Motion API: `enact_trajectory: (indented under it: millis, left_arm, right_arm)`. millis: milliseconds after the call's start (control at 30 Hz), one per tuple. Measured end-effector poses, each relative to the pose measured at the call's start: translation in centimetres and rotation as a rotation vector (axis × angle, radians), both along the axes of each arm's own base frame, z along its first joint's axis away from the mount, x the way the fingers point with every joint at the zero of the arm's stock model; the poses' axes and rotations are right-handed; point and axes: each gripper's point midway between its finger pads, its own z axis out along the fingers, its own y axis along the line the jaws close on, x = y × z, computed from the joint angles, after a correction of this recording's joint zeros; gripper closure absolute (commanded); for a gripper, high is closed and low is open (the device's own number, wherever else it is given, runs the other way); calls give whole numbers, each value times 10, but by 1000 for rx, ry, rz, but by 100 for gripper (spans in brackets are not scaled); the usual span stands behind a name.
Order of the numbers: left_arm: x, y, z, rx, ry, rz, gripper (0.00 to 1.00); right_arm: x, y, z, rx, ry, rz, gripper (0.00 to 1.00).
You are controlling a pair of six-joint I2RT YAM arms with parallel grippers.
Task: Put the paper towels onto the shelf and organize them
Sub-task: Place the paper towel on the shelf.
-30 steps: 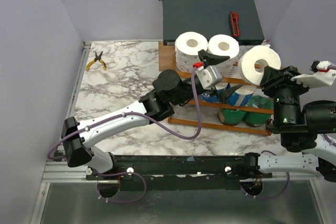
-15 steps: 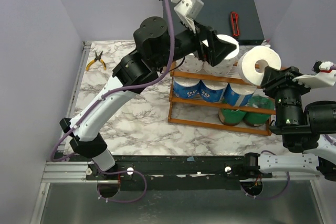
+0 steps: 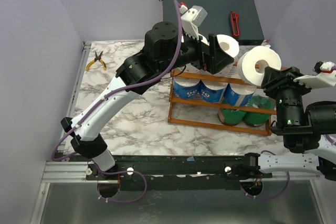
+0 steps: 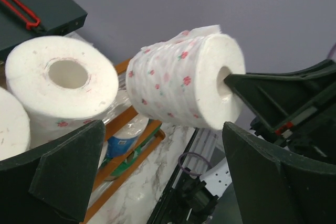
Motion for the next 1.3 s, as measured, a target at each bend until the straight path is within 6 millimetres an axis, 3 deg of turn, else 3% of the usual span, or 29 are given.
enact_trajectory:
  millis: [133, 233, 333, 700, 1000, 1167, 1300]
  left_arm:
    - [-16, -2, 35, -53, -32, -52, 1]
    - [-28, -7, 43, -64, -39, -92, 1]
    - [-34, -17, 37, -52, -29, -121, 1]
    - [-28, -47, -12, 55, 49, -153, 1]
    - [-23, -56, -8, 42, 41, -147, 4]
    - [-20, -64, -2, 21, 28, -145, 10]
    - [-21, -72, -9, 29, 37, -151, 16]
  right_arm:
    - [0, 1, 0, 1, 0, 5, 74]
    - [0, 1, 0, 1, 0, 5, 74]
    - [0, 2, 0, -1, 0, 5, 74]
    - [2, 10, -2, -19, 4, 5, 73]
    - [2, 11, -2, -19, 4, 6, 74]
    - [2, 11, -2, -19, 4, 10, 74]
    - [1, 10, -2, -18, 4, 10, 74]
